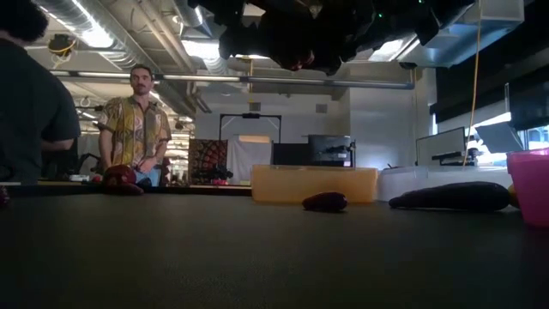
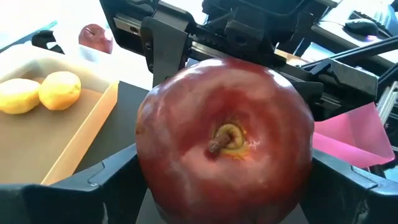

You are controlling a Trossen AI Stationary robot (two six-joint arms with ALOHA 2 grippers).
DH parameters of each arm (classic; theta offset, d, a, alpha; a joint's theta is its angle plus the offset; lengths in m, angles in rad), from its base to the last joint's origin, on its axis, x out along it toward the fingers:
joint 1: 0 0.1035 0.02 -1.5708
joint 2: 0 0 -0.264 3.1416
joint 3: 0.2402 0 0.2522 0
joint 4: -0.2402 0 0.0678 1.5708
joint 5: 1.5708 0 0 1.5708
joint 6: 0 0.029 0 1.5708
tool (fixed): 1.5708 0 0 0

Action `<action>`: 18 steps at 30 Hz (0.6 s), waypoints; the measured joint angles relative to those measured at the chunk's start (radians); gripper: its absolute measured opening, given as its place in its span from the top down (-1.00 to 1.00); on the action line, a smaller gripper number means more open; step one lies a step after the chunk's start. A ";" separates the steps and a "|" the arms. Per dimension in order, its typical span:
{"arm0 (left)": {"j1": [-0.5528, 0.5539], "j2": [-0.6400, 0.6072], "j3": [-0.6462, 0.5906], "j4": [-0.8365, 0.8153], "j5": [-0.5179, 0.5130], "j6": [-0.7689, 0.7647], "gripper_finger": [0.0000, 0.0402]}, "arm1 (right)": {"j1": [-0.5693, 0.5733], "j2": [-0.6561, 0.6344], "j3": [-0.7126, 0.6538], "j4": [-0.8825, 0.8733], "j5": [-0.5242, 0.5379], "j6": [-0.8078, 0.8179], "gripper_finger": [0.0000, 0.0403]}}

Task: Sort produce into baskets
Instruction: Put the red apple into the white bin

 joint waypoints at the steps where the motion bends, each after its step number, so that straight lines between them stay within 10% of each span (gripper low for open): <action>1: 0.006 -0.001 0.005 -0.008 0.014 -0.004 -0.69 | 0.000 0.000 0.000 0.002 0.005 0.003 -0.10; 18: 0.054 -0.234 0.012 -0.277 0.038 0.012 -0.93 | 0.001 -0.101 0.011 -0.130 0.161 -0.028 -0.08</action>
